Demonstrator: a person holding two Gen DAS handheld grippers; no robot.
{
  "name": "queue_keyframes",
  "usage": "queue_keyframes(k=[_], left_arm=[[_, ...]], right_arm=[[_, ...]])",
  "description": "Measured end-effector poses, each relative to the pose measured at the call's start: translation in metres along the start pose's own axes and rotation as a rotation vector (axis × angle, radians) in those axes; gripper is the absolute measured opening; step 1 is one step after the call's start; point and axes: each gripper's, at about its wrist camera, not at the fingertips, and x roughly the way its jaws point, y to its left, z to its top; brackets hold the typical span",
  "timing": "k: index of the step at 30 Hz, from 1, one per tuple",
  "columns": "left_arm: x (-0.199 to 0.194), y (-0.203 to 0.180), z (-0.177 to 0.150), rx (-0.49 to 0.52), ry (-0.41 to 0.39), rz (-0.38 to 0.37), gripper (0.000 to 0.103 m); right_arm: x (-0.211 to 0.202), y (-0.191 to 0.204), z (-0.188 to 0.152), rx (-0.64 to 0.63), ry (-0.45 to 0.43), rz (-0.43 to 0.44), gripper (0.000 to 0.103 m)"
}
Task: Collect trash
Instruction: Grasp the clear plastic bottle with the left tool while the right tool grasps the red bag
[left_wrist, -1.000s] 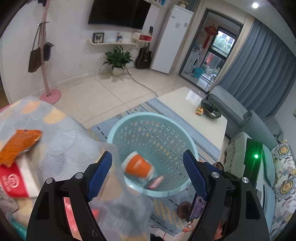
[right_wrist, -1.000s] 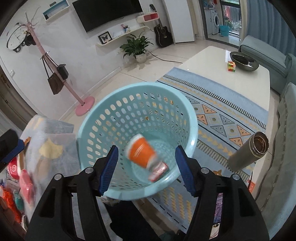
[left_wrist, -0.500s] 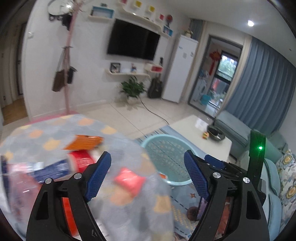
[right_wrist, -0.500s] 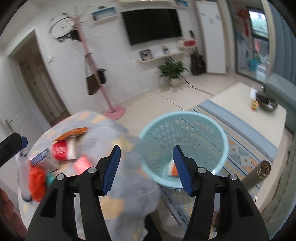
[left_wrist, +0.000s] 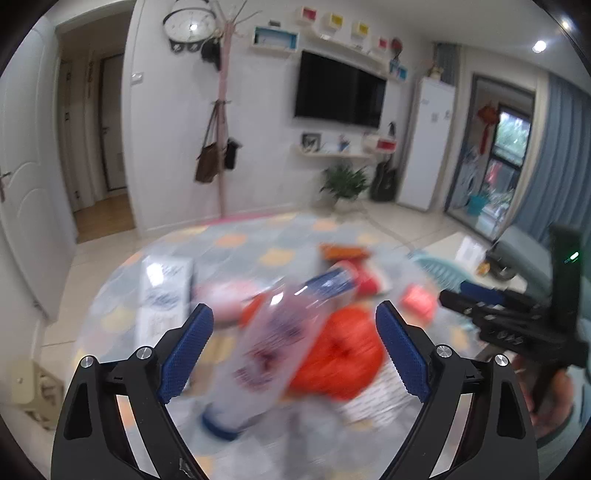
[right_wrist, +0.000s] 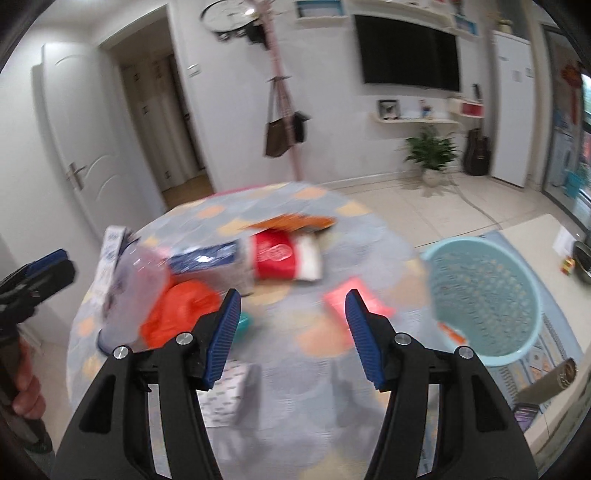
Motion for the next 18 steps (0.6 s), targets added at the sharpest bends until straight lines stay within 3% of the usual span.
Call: queue_keyframes(k=[6, 13, 18], left_arm=[[0.031, 0.031, -0.022, 0.034, 0.099, 0.040, 0.087], [0.061, 0.038, -0.025, 0.019, 0.159, -0.047, 0.086], [0.075, 0.038, -0.032, -0.002, 0.200, -0.078, 0.072]], right_arm=[[0.017, 0.036, -0.013, -0.029, 0.048, 0.079, 0.055], [0.034, 0.047, -0.015, -0.016, 0.097, 0.109, 0.055], [0.040, 0.052, -0.015, -0.015, 0.108, 0.111, 0.056]])
